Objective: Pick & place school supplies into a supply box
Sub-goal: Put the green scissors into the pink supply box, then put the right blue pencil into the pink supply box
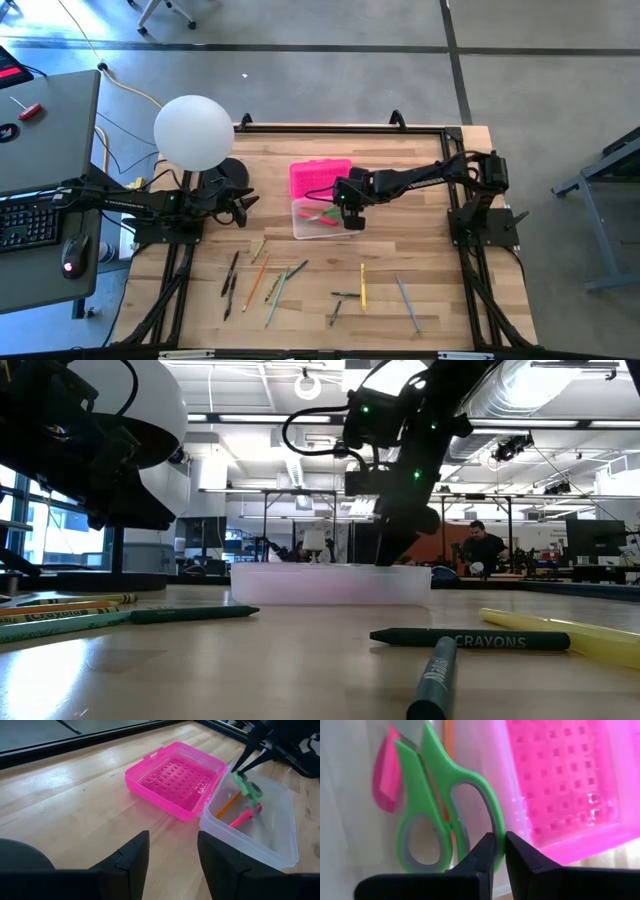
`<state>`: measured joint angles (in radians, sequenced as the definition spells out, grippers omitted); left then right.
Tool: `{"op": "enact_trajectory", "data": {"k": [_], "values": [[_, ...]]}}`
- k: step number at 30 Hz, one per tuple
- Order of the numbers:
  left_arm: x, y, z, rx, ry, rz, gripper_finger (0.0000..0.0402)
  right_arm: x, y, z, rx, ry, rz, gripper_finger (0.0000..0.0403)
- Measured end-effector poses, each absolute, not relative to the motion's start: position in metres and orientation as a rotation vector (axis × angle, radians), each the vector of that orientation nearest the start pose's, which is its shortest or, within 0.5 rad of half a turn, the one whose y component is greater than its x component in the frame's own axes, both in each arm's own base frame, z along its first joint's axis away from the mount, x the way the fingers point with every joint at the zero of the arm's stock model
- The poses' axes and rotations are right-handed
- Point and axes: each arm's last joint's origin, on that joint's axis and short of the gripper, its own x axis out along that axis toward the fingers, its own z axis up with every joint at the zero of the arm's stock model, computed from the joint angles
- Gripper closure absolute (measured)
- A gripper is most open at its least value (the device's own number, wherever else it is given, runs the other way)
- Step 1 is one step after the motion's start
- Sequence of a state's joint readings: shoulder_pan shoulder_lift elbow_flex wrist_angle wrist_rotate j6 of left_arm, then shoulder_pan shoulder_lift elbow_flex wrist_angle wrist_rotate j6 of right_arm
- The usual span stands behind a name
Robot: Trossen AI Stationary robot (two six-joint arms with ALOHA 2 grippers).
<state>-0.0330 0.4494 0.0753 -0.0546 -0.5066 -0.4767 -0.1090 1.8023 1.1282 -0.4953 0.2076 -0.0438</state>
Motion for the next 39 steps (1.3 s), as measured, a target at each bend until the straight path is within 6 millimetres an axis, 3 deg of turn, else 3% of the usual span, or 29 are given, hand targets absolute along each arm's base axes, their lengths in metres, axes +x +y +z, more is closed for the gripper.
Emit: {"op": "enact_trajectory", "data": {"k": [11,20,23,27,34,39], "values": [[0.117,0.01,0.146,-0.346,0.296,0.554,0.0204,0.345,-0.047,0.17,-0.106,1.16,-0.374,0.0326],[0.117,0.01,0.146,-0.346,0.297,0.554,0.0204,0.36,-0.024,0.219,0.107,1.12,-0.358,0.0313],[0.117,0.01,0.146,-0.346,0.296,0.554,0.0204,0.357,-0.005,0.231,0.228,1.187,-0.356,0.0314],[0.117,0.01,0.146,-0.346,0.296,0.554,0.0204,0.346,0.03,0.234,0.367,1.304,-0.367,0.0313],[0.117,0.01,0.146,-0.346,0.297,0.553,0.0204,0.307,0.101,0.23,0.601,1.518,-0.63,0.0313],[0.117,0.01,0.146,-0.347,0.297,0.553,0.0204,0.281,0.152,0.23,0.742,1.607,-0.698,0.0313]]}}
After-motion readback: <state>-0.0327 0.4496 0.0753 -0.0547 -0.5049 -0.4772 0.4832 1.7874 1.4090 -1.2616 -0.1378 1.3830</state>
